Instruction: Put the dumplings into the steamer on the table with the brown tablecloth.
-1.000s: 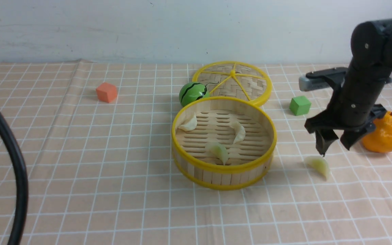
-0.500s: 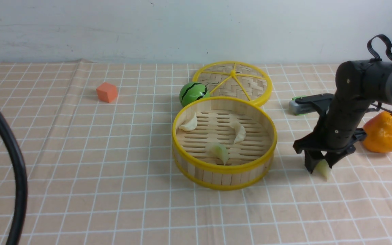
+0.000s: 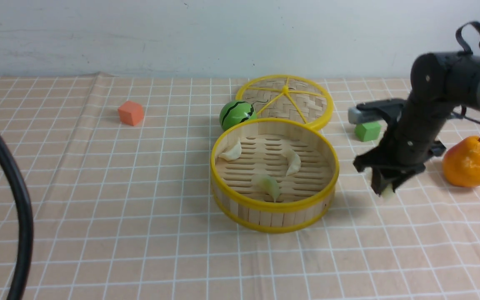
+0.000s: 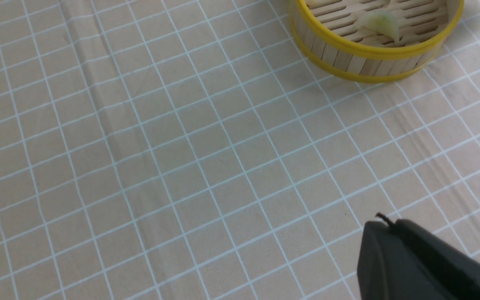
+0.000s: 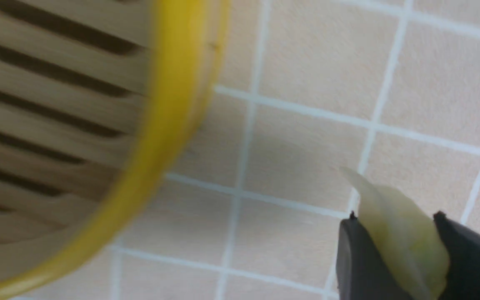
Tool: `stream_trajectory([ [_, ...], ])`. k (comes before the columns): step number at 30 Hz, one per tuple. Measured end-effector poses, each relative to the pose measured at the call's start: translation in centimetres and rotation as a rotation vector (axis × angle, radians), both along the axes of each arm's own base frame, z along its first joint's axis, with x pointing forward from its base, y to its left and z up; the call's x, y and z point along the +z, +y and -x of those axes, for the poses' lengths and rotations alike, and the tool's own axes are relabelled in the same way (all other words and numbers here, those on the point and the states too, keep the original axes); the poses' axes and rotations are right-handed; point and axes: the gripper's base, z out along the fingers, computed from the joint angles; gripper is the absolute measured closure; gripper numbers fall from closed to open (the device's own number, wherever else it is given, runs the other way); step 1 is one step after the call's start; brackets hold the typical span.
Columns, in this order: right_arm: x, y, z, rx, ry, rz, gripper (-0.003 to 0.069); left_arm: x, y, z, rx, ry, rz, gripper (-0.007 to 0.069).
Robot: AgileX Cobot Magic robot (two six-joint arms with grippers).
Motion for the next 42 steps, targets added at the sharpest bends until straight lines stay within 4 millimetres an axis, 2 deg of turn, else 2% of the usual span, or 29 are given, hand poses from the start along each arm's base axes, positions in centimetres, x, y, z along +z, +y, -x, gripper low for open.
stream_trajectory([
  [3,3.0,3.2,0.3,0.064,-0.065,-0.045,0.0444,0.0,0.0,0.0,0.000,0.000,0.000,0.0622],
  [6,4.3,6.8,0.7,0.140,-0.119,-0.072,0.0444,0.0,0.0,0.0,0.000,0.000,0.000,0.0620],
  [10,4.1,10.7,0.6,0.208,-0.197,-0.100,0.0444,0.0,0.0,0.0,-0.002,0.001,0.002,0.0617],
  [13,3.0,12.7,0.0,0.230,-0.272,-0.121,0.0444,0.0,0.0,0.0,-0.002,0.002,0.003,0.0613],
  [15,2.0,13.5,-0.7,0.229,-0.320,-0.136,0.0444,0.0,-0.1,0.0,-0.004,0.003,0.006,0.0609],
  [23,-1.1,14.2,-2.6,0.182,-0.395,-0.163,0.0433,0.0,-0.3,0.1,-0.017,0.014,0.026,0.0607],
  [26,-2.6,14.4,-2.9,0.176,-0.384,-0.158,0.0355,0.0,-0.3,0.1,-0.019,0.016,0.029,0.0607],
  [31,-2.2,14.4,-2.9,0.177,-0.380,-0.158,0.0263,-0.2,-0.3,0.2,-0.019,0.020,0.027,0.0607],
  [33,-1.5,14.3,-2.6,0.181,-0.360,-0.154,0.0250,-0.9,-0.1,0.4,-0.019,0.032,0.020,0.0607],
  [37,2.5,13.9,-1.5,0.198,-0.345,-0.154,0.0252,-4.2,0.4,1.4,-0.024,0.016,0.025,0.0606],
  [38,2.8,13.8,-1.4,0.198,-0.345,-0.155,0.0253,-4.3,0.4,1.4,-0.025,0.002,0.032,0.0606],
  [41,7.7,13.0,0.6,0.244,-0.359,-0.150,0.0300,-8.0,1.0,2.7,-0.012,-0.072,0.113,0.0605],
  [42,9.4,12.5,1.6,0.278,-0.348,-0.136,0.0335,-9.1,1.2,3.1,0.003,-0.103,0.163,0.0605],
])
